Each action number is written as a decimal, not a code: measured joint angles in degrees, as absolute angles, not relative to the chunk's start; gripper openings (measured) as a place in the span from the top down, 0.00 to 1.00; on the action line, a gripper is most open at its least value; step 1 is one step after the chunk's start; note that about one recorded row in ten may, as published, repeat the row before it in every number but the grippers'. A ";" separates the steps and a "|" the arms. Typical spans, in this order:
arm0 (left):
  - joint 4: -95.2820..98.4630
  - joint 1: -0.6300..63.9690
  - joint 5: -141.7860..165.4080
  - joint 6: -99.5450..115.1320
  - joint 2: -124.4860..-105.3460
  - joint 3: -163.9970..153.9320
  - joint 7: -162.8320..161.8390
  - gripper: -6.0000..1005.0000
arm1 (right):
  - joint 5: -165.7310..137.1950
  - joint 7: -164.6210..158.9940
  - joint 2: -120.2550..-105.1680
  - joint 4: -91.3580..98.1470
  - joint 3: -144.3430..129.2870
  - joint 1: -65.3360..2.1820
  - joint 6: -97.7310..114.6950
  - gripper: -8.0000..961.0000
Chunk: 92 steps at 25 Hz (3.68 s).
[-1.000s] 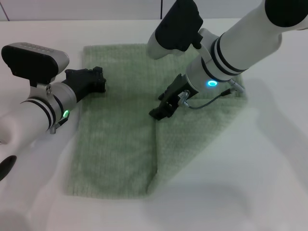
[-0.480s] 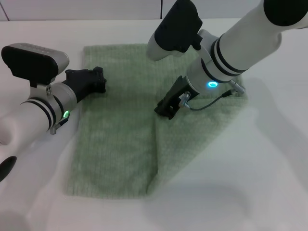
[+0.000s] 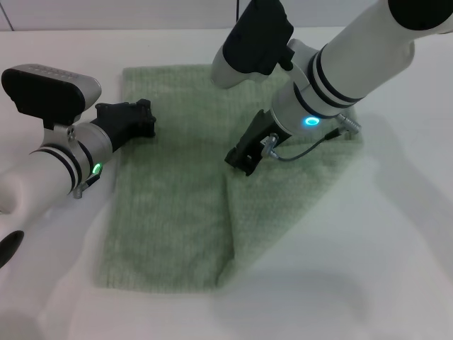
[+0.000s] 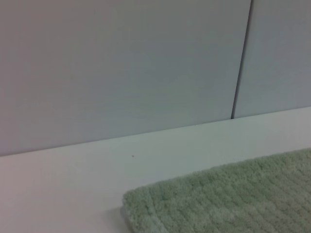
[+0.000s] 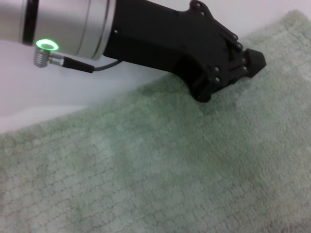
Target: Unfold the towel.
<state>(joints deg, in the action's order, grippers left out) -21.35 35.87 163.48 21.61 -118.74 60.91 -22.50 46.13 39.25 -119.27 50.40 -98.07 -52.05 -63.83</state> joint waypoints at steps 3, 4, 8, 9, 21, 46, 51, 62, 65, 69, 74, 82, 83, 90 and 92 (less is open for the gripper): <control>-21.35 35.84 163.48 21.61 -118.74 60.91 -22.50 0.93 | 46.11 39.65 -119.21 52.46 -98.13 -51.55 -65.61 0.99; -21.35 35.72 163.48 21.62 -118.74 60.91 -22.50 0.92 | 46.09 39.79 -119.17 53.79 -98.14 -51.12 -66.76 0.99; -21.39 35.60 163.48 21.62 -118.74 60.91 -22.50 0.92 | 44.51 39.92 -118.98 61.66 -97.68 -48.42 -72.27 0.99; -21.45 35.58 163.48 21.62 -118.74 60.91 -22.50 0.92 | 43.42 39.91 -118.97 64.12 -97.56 -47.68 -73.79 0.99; -22.45 35.02 163.47 21.61 -118.61 60.77 -22.50 0.92 | 33.71 41.71 -119.21 86.55 -99.37 -41.27 -92.40 0.99; -23.82 33.98 163.48 21.42 -118.56 60.86 -22.49 0.91 | 31.29 39.31 -119.27 83.95 -114.26 -44.96 -101.72 0.99; -23.82 34.14 163.48 21.32 -118.56 60.95 -22.38 0.91 | 31.77 39.38 -119.27 83.89 -115.04 -45.80 -101.71 0.99; -23.82 34.28 163.47 21.43 -118.48 61.17 -22.30 0.90 | 32.04 38.94 -119.27 82.77 -116.83 -48.08 -101.67 0.99; -23.82 34.28 163.47 21.50 -118.47 61.17 -22.32 0.90 | 32.18 38.77 -119.26 83.84 -116.74 -48.26 -101.65 0.99; -23.81 34.16 163.48 21.56 -118.47 61.20 -22.33 0.90 | 33.82 40.39 -119.32 91.59 -116.05 -46.70 -101.58 0.89; -23.95 34.19 163.48 21.63 -118.48 61.26 -22.18 0.90 | 34.23 44.52 -119.58 99.80 -110.60 -43.76 -96.72 0.75; -24.91 33.49 163.48 21.63 -118.41 61.26 -21.95 0.89 | 28.25 44.63 -119.68 93.14 -112.20 -42.54 -82.74 0.67; -25.01 33.39 163.48 21.66 -118.40 61.26 -21.95 0.89 | 27.70 44.62 -119.70 93.63 -112.11 -41.88 -81.11 0.67; -26.07 29.61 163.48 31.97 -118.21 61.36 -22.27 0.89 | 20.45 43.90 -119.75 98.77 -112.80 -32.42 -60.10 0.67; -26.26 27.33 163.48 39.21 -118.11 61.67 -22.20 0.89 | 19.86 43.55 -119.85 98.97 -112.74 -29.45 -52.99 0.67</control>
<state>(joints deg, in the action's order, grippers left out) -26.26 27.33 163.48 39.21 -118.11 61.67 -22.20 19.86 43.55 -119.85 98.97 -112.74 -29.45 -52.99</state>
